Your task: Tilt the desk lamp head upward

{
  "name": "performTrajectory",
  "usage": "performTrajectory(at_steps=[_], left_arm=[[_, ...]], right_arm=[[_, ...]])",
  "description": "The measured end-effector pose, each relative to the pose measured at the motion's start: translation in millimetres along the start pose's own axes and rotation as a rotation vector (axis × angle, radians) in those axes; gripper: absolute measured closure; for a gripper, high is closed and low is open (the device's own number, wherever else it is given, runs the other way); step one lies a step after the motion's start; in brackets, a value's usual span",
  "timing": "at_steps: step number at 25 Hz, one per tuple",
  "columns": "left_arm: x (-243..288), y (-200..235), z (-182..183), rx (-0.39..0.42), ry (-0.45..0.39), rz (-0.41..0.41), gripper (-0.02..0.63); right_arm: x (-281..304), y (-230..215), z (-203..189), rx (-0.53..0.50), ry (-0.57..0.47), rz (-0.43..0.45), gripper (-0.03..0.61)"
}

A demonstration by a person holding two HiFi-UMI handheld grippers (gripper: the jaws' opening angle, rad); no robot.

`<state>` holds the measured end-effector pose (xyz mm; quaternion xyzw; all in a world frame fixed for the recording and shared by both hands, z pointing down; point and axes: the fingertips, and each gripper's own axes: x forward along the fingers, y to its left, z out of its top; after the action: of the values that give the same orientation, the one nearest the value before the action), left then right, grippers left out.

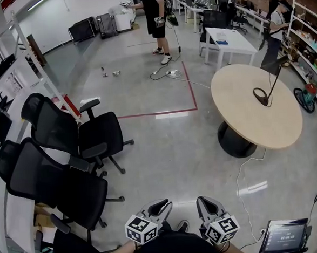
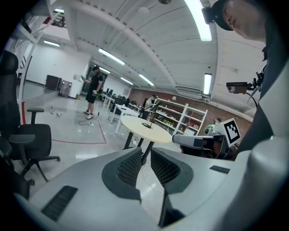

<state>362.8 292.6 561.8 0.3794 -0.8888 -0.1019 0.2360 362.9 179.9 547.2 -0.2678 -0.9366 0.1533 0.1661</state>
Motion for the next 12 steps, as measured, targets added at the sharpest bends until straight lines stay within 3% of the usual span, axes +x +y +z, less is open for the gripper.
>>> performTrajectory(at_steps=[6,12], left_arm=[[30,15,5,-0.032,0.042,-0.041,0.548],[75,53,42,-0.023,0.035,-0.108,0.548]], right_arm=[[15,-26,12,0.019,0.005,-0.037,0.572],[59,-60,41,0.031,-0.018,-0.117,0.572]])
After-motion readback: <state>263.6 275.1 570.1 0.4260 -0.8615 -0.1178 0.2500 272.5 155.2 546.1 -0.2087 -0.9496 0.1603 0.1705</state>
